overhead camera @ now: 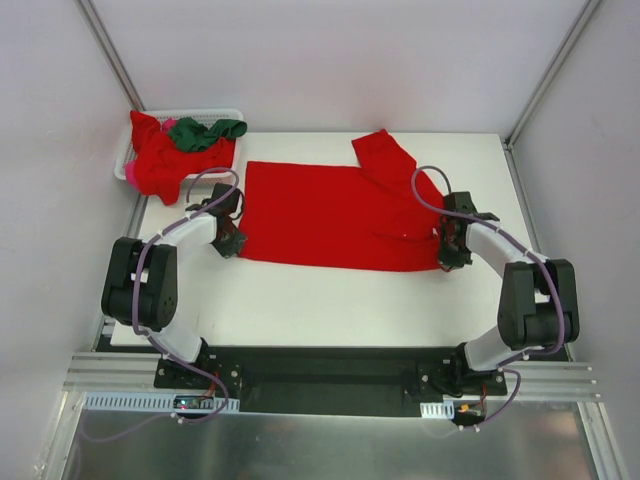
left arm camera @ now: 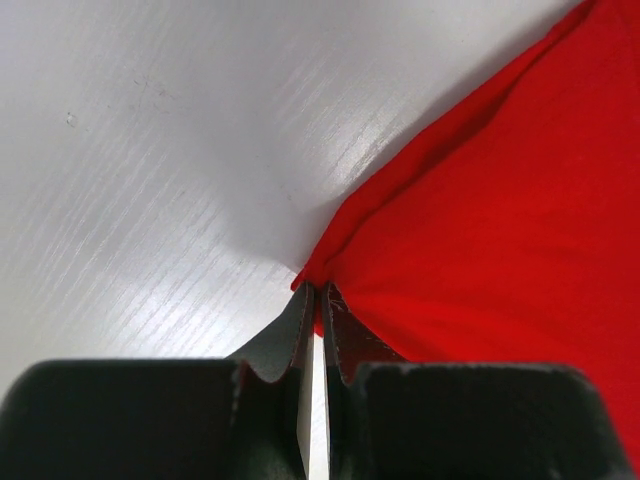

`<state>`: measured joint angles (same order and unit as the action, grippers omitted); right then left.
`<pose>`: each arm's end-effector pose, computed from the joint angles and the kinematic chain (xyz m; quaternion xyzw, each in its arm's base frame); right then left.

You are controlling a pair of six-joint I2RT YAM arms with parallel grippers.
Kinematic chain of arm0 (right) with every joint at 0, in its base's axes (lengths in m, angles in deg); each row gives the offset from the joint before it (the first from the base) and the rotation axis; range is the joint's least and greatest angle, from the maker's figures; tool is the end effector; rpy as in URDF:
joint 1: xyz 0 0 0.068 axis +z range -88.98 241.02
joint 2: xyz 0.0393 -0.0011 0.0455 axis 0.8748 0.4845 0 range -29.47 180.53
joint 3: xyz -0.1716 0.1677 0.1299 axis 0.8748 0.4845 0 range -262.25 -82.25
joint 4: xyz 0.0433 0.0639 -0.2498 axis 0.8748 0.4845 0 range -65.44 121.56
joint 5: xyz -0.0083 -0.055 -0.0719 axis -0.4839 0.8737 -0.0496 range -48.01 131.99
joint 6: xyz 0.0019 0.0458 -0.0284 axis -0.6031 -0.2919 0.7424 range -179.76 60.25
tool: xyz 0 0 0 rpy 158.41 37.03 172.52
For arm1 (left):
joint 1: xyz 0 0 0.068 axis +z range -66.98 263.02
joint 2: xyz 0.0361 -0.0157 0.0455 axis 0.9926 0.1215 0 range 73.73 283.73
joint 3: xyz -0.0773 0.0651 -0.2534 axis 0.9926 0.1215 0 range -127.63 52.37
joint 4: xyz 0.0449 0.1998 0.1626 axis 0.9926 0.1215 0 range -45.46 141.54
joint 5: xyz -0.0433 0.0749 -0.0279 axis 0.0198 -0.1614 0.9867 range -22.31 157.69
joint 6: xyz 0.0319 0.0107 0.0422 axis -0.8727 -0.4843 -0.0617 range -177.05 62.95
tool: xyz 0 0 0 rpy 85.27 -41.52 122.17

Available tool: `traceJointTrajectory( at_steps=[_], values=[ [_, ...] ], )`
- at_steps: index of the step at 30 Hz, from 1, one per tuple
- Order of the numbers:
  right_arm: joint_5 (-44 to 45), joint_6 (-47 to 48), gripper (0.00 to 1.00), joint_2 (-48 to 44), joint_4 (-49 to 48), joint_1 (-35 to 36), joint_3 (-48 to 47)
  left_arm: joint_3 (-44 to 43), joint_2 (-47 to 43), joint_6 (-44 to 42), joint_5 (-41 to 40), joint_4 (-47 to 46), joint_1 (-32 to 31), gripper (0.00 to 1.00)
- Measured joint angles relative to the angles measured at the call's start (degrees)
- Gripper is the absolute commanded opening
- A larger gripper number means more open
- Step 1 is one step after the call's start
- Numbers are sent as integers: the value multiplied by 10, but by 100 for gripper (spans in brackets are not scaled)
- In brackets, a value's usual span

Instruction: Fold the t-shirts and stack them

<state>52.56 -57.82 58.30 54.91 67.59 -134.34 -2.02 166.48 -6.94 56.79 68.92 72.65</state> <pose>0.2869 0.0264 0.1835 -0.0532 0.9728 -0.0817 0.2103 0.3081 -0.0494 0.1753 -0.3498 0.9023 -0.0385 0.2491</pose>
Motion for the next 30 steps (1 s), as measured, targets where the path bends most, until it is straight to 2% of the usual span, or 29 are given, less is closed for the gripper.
traceJointTrajectory(
  at_steps=[7,9,10,12,13,14,15,18,20,21,22,25,28,30],
  values=[
    [28,77,1,0,18,-34,-17,1,-2,2,-2,1,0,0],
    [16,108,19,0,21,-40,-30,1,-2,1,-2,1,0,0],
    [7,123,35,0,21,-42,-37,1,-2,0,-2,1,0,0],
    [-2,147,42,-1,19,-43,-46,1,-2,-2,-2,2,0,0],
    [-2,158,51,-3,17,-43,-46,1,-2,-3,-2,2,0,0],
    [-3,165,52,-5,19,-43,-46,1,-2,-4,-2,3,0,0],
    [-6,169,59,-9,19,-44,-44,1,-2,-6,-2,4,0,0],
    [-41,163,64,-34,20,-48,-35,1,-2,-10,-2,4,0,0],
    [-78,145,64,-68,22,-52,-26,1,-2,-13,-1,4,0,0],
    [-98,135,71,-89,25,-54,-23,1,-2,-13,-1,4,0,0],
    [-118,124,74,-110,30,-57,-19,1,-2,-13,-1,4,0,0],
    [-136,67,77,-166,56,-68,-15,1,-2,-13,-1,4,0,0],
    [-134,-41,75,-194,87,-103,-3,1,-2,-14,-2,4,0,0],
    [-146,-132,72,-205,71,-132,46,1,-3,-15,-2,4,0,0]
  ],
)
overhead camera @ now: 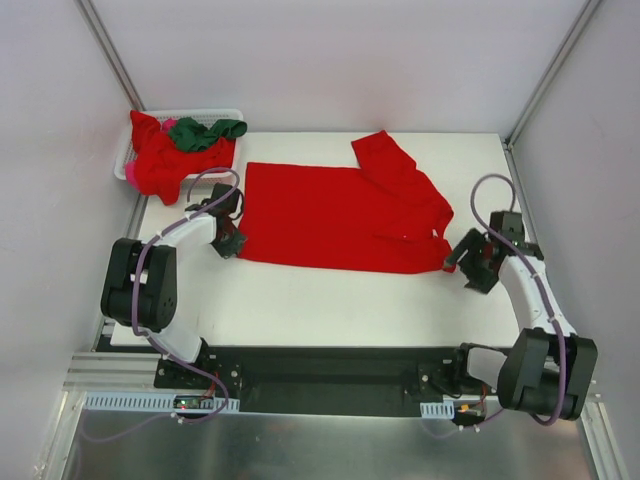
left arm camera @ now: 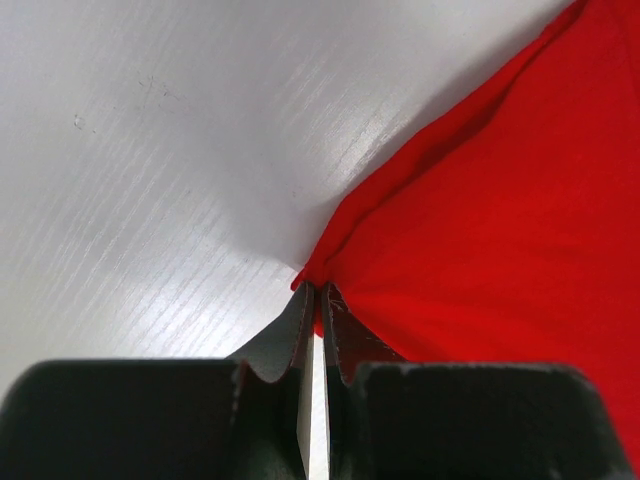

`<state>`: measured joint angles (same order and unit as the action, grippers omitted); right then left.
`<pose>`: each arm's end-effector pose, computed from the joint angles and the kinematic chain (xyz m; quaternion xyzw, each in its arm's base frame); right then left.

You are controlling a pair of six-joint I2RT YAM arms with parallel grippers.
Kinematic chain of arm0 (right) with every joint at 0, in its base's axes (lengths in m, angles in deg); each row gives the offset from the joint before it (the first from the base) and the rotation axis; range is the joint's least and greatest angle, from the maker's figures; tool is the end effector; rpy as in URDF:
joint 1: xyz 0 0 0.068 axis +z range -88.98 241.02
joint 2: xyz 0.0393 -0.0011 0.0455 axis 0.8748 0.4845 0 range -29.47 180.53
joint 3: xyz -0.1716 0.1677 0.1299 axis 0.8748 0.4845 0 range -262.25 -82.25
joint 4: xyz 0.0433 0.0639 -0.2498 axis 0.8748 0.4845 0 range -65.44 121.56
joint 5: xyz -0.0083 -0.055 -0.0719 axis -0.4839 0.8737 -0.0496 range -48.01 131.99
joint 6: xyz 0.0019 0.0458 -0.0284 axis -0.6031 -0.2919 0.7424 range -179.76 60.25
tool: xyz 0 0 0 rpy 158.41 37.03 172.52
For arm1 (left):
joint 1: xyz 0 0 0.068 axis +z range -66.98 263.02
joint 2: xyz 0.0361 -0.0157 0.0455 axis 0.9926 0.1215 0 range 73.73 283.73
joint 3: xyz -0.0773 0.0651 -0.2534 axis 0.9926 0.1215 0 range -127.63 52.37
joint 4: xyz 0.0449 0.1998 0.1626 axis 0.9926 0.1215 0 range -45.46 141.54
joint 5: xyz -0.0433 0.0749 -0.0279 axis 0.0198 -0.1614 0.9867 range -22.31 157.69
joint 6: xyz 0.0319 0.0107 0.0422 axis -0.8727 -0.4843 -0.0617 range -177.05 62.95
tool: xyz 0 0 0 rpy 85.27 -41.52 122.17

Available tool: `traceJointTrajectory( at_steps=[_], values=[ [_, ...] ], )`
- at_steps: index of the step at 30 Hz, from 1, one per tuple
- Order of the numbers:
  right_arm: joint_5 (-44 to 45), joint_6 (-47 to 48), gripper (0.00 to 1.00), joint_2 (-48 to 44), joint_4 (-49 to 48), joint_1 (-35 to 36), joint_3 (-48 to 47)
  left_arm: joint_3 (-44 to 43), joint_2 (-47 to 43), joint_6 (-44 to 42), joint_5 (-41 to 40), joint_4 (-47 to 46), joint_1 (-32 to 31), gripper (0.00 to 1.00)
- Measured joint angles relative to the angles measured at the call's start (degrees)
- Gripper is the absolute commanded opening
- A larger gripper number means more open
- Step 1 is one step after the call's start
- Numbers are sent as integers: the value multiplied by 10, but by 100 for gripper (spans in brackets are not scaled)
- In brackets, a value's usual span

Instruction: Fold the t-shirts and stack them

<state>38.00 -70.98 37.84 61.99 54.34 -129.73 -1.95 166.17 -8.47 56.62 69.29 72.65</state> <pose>0.2269 -0.0241 0.2383 0.1395 0.9487 0.0446 0.2802 0.3069 -0.0491 0.1762 -0.3380 0.9069 -0.0333 0.2493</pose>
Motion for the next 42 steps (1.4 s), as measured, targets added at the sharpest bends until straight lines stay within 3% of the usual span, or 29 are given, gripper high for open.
traceJointTrajectory(
  at_steps=[5,9,15,21,30,42],
  values=[
    [-36,-229,65,-20,-46,-23,146,0,-10,-2,0,0,0,0],
    [-20,-347,51,-33,-76,-25,143,0,-18,-2,0,0,0,0],
    [23,-477,42,-52,-135,-72,127,0,-19,-2,0,0,0,0],
    [22,-524,40,-22,-149,-113,131,0,-19,-1,-1,0,0,0],
    [-41,-538,40,48,-157,-113,136,0,-19,-1,-6,0,0,0],
    [-62,-543,37,68,-165,-111,140,4,-19,3,-14,0,0,0]
  ],
)
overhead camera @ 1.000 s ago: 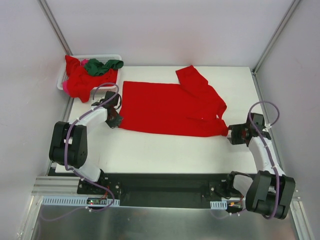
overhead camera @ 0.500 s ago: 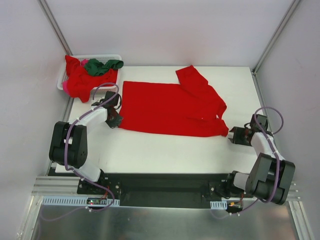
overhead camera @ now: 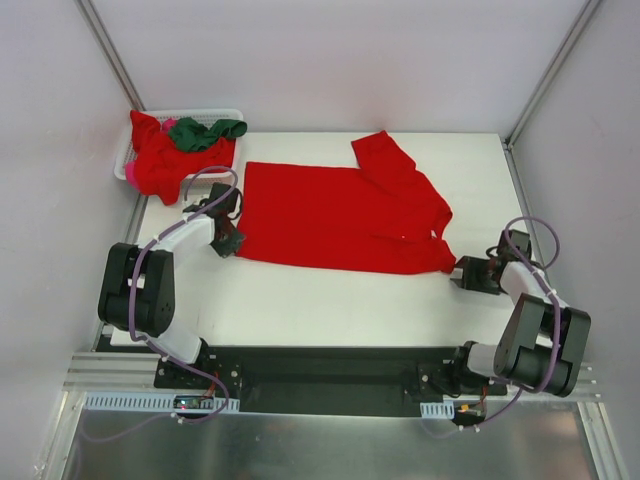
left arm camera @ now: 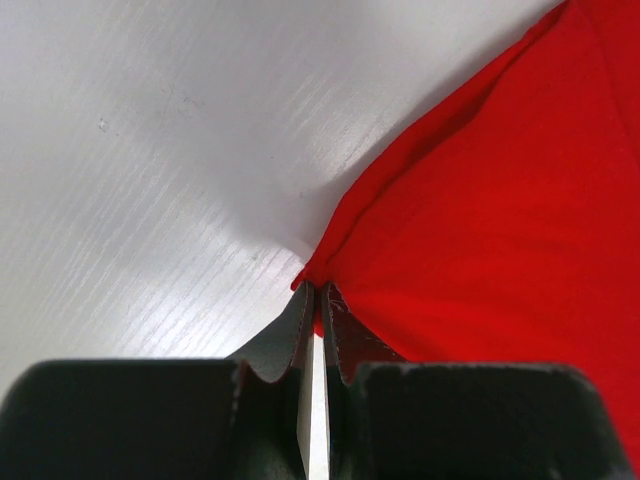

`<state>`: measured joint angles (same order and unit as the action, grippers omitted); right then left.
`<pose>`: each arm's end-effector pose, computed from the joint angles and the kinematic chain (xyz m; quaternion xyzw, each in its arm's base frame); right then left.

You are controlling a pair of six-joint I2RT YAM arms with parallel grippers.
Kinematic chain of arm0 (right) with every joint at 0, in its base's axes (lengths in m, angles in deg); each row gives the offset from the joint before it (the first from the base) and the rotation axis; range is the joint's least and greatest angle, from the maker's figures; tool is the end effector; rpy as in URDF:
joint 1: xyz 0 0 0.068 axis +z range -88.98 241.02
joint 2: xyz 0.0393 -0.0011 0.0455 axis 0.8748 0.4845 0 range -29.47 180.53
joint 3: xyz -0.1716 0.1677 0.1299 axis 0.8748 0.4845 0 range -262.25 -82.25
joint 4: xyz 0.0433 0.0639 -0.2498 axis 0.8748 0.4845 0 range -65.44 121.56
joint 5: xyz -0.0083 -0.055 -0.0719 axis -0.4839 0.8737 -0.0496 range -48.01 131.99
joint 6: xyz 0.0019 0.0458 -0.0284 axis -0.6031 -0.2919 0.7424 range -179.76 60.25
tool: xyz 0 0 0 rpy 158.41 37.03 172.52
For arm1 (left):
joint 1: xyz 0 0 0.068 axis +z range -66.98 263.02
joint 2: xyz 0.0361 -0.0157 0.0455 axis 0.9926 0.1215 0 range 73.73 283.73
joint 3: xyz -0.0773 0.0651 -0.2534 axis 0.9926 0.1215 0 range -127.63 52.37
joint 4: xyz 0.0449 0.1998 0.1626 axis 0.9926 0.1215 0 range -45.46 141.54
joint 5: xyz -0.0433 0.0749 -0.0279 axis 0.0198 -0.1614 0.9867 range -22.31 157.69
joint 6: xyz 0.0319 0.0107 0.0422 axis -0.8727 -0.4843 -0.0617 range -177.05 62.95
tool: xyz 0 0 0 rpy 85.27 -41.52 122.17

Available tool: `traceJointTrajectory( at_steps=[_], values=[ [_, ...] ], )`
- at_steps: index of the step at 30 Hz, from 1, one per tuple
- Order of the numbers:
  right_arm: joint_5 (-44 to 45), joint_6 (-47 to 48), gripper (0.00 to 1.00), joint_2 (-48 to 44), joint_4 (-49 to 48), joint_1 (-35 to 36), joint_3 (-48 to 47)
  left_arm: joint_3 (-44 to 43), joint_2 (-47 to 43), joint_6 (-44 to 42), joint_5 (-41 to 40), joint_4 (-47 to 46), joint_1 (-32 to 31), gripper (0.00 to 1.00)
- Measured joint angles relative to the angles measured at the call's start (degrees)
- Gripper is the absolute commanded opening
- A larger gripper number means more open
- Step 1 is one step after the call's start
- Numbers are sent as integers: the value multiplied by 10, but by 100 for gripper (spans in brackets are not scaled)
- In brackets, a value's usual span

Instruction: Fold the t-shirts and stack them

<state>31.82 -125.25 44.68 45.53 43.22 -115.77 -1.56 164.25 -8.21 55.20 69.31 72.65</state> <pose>0.2159 -0.0628 0.1576 0.6255 0.7360 0.1774 0.1888 0.3034 -0.0476 0.1841 -0.3427 0.9006 -0.0299 0.2658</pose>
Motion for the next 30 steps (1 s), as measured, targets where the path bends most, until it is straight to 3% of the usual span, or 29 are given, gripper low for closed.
traceJointTrajectory(
  at_steps=[7,11,16,23,30],
  values=[
    [-4,-9,24,18,-23,13,0,1,0,0,0,0,0,0],
    [-4,-12,1,32,-26,22,0,1,0,0,-1,0,0,0],
    [12,27,1,49,35,23,-36,1,-2,0,-3,0,0,0],
    [101,218,1,109,160,18,-219,2,-6,0,-12,0,0,0],
    [116,373,1,175,212,12,-269,4,-7,0,-12,0,0,0]
  ],
)
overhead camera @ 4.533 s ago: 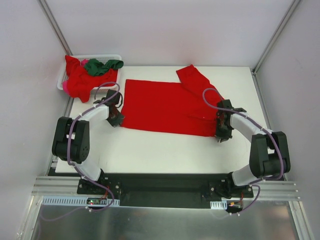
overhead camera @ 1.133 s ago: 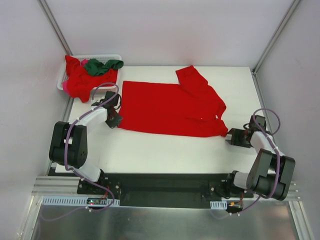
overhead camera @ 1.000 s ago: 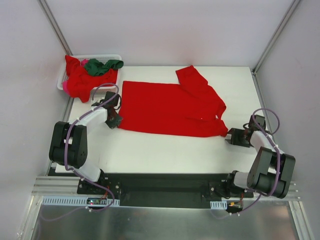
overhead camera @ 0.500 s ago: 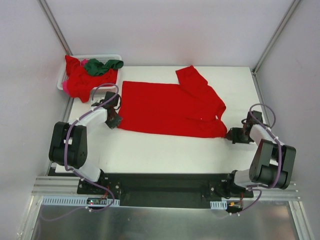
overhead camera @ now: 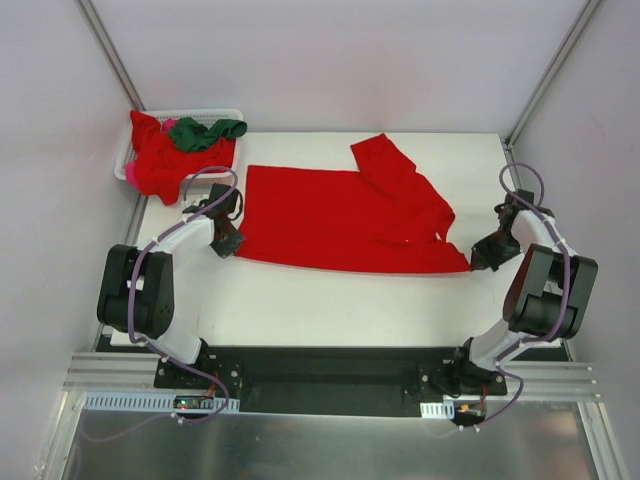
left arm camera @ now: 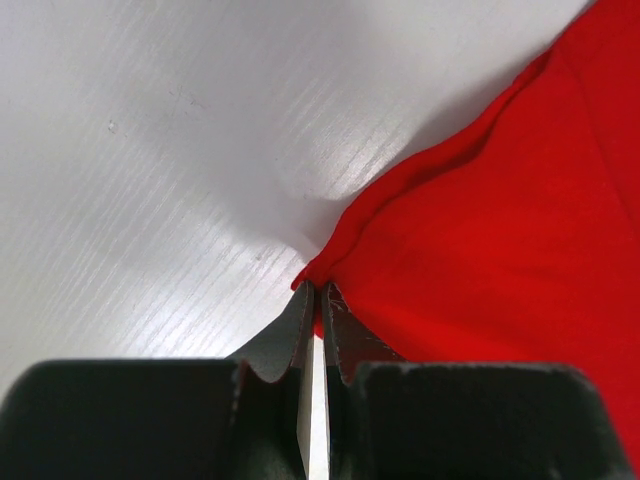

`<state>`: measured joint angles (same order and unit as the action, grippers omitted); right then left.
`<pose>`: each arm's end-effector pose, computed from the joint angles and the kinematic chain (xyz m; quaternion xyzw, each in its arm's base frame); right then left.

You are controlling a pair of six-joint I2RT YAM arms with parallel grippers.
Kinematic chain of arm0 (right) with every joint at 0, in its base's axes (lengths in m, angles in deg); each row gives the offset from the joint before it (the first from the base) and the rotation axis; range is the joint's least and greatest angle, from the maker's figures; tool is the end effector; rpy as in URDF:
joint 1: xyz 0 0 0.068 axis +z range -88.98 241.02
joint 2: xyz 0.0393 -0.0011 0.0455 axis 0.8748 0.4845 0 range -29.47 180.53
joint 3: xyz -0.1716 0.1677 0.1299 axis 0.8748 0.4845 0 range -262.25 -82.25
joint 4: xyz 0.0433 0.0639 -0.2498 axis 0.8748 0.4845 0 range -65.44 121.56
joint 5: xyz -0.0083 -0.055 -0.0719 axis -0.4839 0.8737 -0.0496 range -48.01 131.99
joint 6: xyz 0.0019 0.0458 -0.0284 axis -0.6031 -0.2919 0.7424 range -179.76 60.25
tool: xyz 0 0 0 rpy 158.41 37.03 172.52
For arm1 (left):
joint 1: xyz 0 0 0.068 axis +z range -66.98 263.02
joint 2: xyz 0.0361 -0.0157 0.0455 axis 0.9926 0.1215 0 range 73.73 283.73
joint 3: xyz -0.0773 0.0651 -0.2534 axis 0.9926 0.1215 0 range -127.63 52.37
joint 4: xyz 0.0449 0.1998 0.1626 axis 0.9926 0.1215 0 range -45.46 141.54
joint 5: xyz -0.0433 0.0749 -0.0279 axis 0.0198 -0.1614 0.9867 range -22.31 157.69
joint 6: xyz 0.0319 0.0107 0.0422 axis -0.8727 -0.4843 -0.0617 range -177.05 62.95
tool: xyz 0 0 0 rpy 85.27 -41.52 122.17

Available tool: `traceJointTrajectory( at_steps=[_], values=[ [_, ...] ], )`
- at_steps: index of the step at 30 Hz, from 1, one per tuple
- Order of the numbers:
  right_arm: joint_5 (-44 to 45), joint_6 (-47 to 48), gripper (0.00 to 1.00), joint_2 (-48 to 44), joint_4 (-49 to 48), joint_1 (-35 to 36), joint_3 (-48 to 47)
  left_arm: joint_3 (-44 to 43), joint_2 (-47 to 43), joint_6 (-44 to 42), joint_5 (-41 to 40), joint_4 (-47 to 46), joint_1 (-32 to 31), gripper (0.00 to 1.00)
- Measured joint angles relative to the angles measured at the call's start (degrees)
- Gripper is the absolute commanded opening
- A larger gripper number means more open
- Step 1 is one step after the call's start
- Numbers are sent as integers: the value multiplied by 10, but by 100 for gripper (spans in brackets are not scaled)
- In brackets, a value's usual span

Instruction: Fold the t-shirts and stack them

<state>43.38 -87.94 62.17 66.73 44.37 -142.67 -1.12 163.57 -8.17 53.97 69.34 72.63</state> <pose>0.2867 -0.0867 0.1967 0.3789 0.9140 0.0026 0.1450 0.3011 -0.0465 0.1854 -0.3450 0.8980 -0.0218 0.2721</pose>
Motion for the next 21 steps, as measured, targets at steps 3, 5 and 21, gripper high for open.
traceJointTrajectory(
  at_steps=[3,5,21],
  values=[
    [4,53,2,14,12,0,2,0,0,0,0,0,0,0],
    [5,79,10,15,17,0,3,0,0,0,0,0,0,0],
    [-48,214,59,-85,63,19,-53,65,-101,-5,-3,16,2,28]
  ],
)
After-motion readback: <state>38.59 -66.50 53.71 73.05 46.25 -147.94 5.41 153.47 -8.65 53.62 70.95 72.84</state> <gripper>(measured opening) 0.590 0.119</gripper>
